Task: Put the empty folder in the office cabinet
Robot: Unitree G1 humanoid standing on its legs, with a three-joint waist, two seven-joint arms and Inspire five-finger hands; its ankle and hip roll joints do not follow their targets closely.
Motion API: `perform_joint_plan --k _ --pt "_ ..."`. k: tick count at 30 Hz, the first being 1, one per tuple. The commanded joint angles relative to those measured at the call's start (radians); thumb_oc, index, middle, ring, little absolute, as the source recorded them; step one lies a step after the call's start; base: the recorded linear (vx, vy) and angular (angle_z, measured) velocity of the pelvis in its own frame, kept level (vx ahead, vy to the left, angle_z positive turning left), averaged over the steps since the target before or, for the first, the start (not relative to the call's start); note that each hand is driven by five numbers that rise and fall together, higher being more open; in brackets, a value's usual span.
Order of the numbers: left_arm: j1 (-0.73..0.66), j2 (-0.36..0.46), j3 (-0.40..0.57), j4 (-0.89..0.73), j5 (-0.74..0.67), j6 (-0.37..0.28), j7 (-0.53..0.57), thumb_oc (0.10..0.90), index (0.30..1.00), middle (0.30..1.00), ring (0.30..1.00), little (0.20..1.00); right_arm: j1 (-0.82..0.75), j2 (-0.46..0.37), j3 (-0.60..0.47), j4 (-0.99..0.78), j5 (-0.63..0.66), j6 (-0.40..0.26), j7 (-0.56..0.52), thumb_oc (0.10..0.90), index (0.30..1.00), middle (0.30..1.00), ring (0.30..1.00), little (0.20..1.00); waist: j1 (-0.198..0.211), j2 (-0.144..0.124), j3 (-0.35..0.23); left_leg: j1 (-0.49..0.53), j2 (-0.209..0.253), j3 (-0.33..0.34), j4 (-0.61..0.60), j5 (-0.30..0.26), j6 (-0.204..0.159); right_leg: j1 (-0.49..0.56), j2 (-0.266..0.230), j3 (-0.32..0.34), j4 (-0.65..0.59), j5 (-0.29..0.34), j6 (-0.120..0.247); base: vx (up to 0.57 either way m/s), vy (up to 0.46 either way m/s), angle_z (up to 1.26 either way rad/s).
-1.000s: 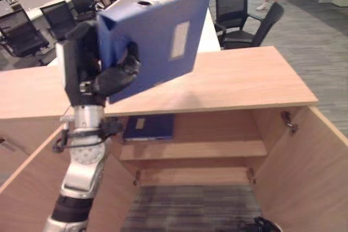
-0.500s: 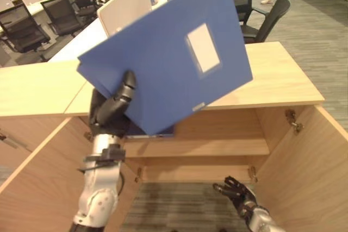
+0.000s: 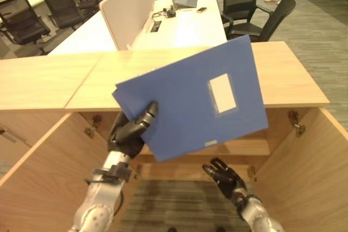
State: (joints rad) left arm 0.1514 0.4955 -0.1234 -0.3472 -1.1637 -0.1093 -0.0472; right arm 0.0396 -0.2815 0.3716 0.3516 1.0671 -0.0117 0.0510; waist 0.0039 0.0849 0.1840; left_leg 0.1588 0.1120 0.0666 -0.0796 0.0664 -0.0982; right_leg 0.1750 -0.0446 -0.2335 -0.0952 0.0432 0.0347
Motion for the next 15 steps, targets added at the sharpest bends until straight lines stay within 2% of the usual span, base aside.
perform_joint_plan --k 1,9,15 --pt "-0.082 0.001 0.045 -0.111 0.003 -0.085 -0.074 0.400 0.300 0.300 0.300 0.300 -0.076 0.007 0.037 -0.209 0.114 -0.046 0.132 0.800 0.900 0.900 0.900 0.900 -0.006 -0.033 -0.033 0.038 0.093 -0.012 0.081 -0.090 -0.093 0.034 -0.077 -0.033 0.036 -0.102 0.086 0.00 0.000 0.00" --pt "-0.081 -0.057 0.054 -0.079 0.035 -0.091 -0.097 0.400 0.300 0.300 0.300 0.300 -0.081 -0.043 0.088 -0.433 0.185 -0.058 0.269 0.800 0.900 0.900 0.900 0.900 -0.018 -0.039 -0.038 0.042 0.093 -0.002 0.078 -0.093 -0.090 0.031 -0.081 -0.027 0.038 -0.102 0.088 0.00 0.001 0.00" --pt "-0.088 -0.101 0.048 -0.061 0.049 -0.094 -0.109 0.400 0.300 0.300 0.300 0.300 -0.109 -0.039 0.098 -0.490 0.185 -0.077 0.289 0.800 0.900 0.900 0.900 0.900 -0.024 -0.039 -0.040 0.044 0.096 0.008 0.080 -0.096 -0.090 0.029 -0.082 -0.021 0.037 -0.100 0.088 0.00 0.000 0.00"
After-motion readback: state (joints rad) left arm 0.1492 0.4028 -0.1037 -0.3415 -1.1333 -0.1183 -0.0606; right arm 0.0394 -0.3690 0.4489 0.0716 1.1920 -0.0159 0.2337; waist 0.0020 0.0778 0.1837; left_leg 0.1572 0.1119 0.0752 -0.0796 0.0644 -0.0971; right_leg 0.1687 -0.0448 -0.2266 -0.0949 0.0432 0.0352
